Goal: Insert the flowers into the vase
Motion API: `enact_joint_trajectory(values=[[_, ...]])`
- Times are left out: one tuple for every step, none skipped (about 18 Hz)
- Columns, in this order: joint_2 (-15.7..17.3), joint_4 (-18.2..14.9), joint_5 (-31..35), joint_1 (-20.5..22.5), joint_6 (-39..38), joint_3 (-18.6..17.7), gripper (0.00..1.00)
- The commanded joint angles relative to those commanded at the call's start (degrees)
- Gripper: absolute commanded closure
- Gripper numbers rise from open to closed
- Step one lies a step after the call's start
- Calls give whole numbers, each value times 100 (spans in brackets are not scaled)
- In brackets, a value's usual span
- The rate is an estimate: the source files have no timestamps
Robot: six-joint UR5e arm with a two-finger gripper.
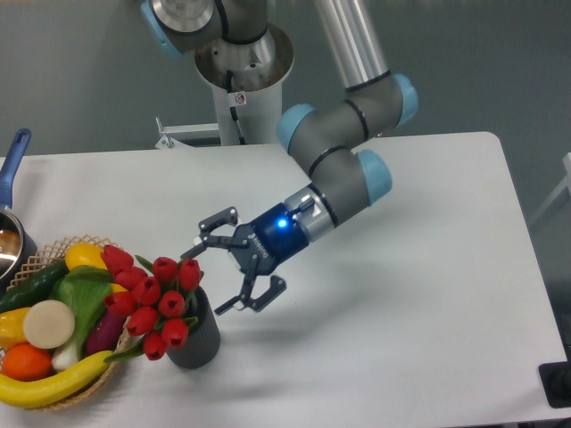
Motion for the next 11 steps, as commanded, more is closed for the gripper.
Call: enact_joint_trajectory(values=[[62, -9, 201, 96, 0, 62, 0], [114, 9, 430, 228, 9, 132, 0], [132, 9, 641, 334, 9, 185, 0], [211, 0, 843, 430, 9, 220, 0], [359, 0, 1054, 605, 9, 194, 0], [500, -9, 1204, 772, -26, 185, 0], [650, -9, 1284, 878, -53, 176, 0], [842, -26, 1337, 958, -70, 176, 0], [1010, -44, 1416, 1133, -70, 185, 0], [1151, -53, 1573, 1265, -79, 176, 0], [1300, -53, 1809, 1310, -79, 176, 0]])
